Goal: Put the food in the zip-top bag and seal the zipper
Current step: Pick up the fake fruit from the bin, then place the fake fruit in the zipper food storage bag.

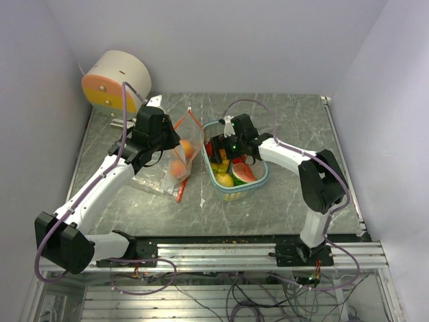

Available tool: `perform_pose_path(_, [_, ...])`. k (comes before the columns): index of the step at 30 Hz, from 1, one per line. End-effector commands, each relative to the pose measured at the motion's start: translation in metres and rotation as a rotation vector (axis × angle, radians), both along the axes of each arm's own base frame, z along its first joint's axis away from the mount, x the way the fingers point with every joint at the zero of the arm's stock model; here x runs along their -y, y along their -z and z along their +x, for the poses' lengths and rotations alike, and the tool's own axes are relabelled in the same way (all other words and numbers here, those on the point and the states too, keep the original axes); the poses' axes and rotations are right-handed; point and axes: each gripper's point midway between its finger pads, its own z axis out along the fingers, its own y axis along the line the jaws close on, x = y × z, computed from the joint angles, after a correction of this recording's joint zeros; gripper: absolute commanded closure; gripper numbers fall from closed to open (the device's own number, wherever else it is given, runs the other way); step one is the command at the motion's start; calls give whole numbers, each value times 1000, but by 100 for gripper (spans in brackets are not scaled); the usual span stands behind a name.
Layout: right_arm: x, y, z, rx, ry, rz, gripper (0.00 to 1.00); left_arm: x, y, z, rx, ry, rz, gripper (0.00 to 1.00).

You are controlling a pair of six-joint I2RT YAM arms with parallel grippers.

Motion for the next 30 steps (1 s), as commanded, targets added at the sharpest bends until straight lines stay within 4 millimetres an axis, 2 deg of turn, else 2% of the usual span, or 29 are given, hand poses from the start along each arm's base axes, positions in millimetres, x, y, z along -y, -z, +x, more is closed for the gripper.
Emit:
perform_pose_path(1, [-5,8,6,31,-30,-10,9,-1,-17,7,40,-14,-6,93])
perform_pose_path(3, [-3,11,3,24,-26,-17,24,-2,-17,8,41,-15,1,93])
perform_pose_path(5, [1,10,1,26,-21,-28,47,-3,-17,10,42,-16,8,93])
perform_pose_path(7, [5,4,-1,31,-15,-40,75,-2,-16,10,40,-18,10,93])
perform_pose_path(8, [7,-1,-1,37,-11,-45,86,-2,-16,11,40,-17,8,93])
perform_pose_path(9, [8,-7,0,46,-7,-48,91,-2,-16,11,41,-17,6,93])
perform_pose_path(14, [11,-48,-1,85,-2,-37,100,-1,-14,13,38,-15,9,93])
perform_pose_path(21, [10,-134,-9,185,-50,35,100,1,-10,13,32,-10,4,93])
perform_pose_path(30, [-22,-237,-27,273,-154,306,100,2,-6,13,35,-3,2,93])
